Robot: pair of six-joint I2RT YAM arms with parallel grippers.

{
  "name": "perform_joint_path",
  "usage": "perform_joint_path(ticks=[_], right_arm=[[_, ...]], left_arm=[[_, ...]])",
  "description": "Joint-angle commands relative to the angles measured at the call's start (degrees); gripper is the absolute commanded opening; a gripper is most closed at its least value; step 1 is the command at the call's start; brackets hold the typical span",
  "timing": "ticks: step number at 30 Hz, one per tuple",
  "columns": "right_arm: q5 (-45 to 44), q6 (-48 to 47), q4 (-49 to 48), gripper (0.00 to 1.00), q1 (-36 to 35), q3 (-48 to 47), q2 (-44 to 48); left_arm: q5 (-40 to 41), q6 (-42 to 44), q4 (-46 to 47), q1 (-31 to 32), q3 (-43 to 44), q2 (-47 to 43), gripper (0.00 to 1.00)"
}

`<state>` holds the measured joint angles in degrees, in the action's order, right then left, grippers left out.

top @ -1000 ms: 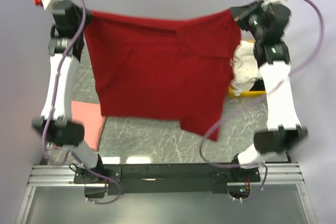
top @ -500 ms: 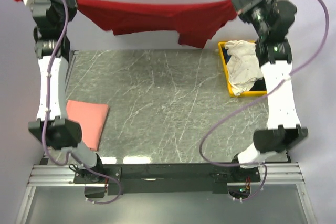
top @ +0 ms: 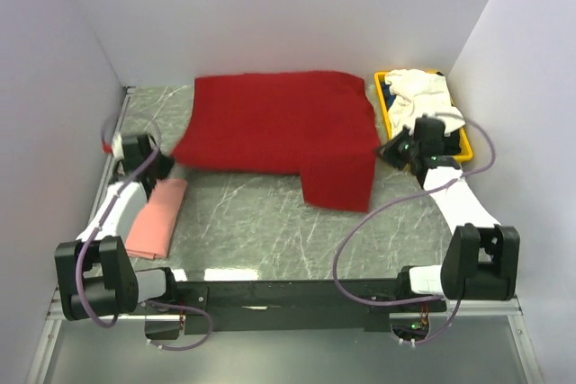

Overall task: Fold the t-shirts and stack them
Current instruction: Flatten the tshirt out

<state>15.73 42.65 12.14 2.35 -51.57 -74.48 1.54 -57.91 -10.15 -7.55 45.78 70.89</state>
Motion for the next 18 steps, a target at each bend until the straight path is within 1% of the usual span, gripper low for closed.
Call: perform_joint_path(ticks=[1, 3, 6, 8, 9, 10, 11, 12, 13, 15, 16, 18], right_arm=[[-0.3, -2.8, -2.6, 0.00, 0.8, 3.7, -1.0], [-0.4, -3.3, -3.9, 0.00, 0.8, 5.8, -2.9], [-1.6, -4.7, -3.4, 0.00, 0.9, 7.6, -4.1], [-2.7, -5.1, -2.8, 0.09, 0.9, 8.9, -3.5], [-2.9, -5.1, -3.1, 0.14, 0.9, 10.2, -2.5], [-3.1, -5.1, -3.0, 0.26, 0.9, 10.8, -2.1], [-3.2, -5.1, -3.2, 0.33, 0.9, 11.4, -1.5], [-3.4, -5.3, -3.1, 0.38, 0.9, 12.4, -0.3], [-4.1, -5.3, -2.9, 0.48, 0.8, 12.6, 0.2], [-4.8, -5.6, -2.5, 0.52, 0.8, 13.3, 2.1], [-4.9, -5.8, -2.2, 0.55, 0.6, 13.4, 2.9], [-6.1, -6.1, -1.8, 0.56, -0.6, 13.9, 5.7]], left_arm=[[-0.5, -2.6, 1.7, -0.3, -7.4, -2.1, 0.01], [-0.8, -3.3, 1.7, -0.3, -9.6, -0.9, 0.01], [0.9, -3.3, -0.3, -0.3, -11.3, -0.4, 0.01], [1.4, -3.3, -1.0, -0.3, -12.3, -0.8, 0.01], [1.5, -3.1, -0.9, -0.3, -13.1, -1.5, 0.02], [1.4, -3.0, -0.5, -0.3, -13.5, -1.5, 0.04], [1.4, -3.0, -0.7, -0.4, -13.7, -1.6, 0.11], [1.4, -2.7, -0.5, -0.3, -13.8, -1.4, 0.14], [1.0, -2.5, -0.5, -0.3, -13.8, -1.1, 0.21], [1.4, -2.1, -1.9, -0.3, -13.2, -1.1, 0.30], [1.9, -2.0, -2.6, -0.3, -13.1, -1.5, 0.40], [3.3, -2.4, -3.4, -0.4, -13.3, -2.6, 0.44]])
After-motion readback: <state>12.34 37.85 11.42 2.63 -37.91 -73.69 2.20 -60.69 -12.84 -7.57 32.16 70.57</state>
